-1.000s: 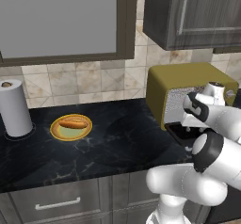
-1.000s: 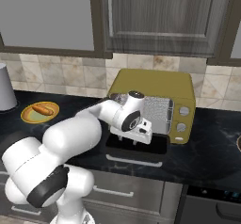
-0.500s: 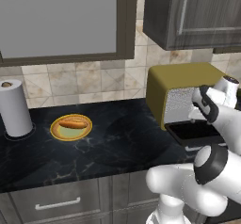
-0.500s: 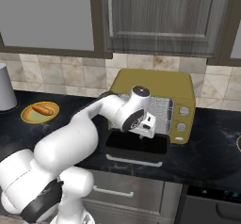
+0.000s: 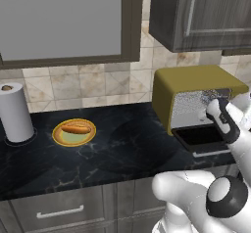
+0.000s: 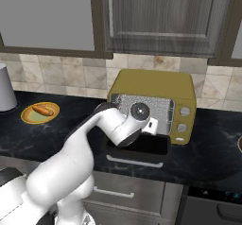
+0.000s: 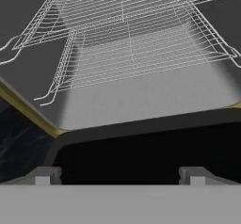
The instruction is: Open the toaster oven door. Place the hotdog bun on the bottom rack in the toaster oven and place the chicken drumstick on the top rack.
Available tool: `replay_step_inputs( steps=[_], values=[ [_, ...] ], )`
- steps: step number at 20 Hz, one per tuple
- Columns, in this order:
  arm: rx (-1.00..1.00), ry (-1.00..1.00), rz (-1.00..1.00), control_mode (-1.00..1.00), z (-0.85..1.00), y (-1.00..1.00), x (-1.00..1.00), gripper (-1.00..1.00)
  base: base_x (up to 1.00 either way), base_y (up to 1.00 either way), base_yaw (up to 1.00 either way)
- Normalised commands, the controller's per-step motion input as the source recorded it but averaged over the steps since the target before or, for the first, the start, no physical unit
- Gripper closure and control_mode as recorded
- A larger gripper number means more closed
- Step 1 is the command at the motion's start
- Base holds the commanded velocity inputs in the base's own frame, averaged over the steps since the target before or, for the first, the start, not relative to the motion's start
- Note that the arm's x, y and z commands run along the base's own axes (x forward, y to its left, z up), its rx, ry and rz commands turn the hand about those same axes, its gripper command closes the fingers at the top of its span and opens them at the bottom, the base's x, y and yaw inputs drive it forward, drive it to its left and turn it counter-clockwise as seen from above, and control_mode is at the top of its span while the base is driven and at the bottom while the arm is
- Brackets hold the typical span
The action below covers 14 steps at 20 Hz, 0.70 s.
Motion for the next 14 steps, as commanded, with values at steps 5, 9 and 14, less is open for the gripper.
replay_step_inputs(
  steps=[5, 9, 14],
  values=[
    [0.00, -0.25, 0.01, -1.00, 0.03, -0.08, 0.26, -1.00, 0.00, 0.00, 0.00],
    [0.00, -0.23, 0.11, -1.00, 0.00, -0.23, 0.15, -1.00, 0.00, 0.00, 0.00],
    [-0.12, -0.16, 0.03, -1.00, 0.09, -0.16, 0.04, -1.00, 0.00, 0.00, 0.00]
  ],
)
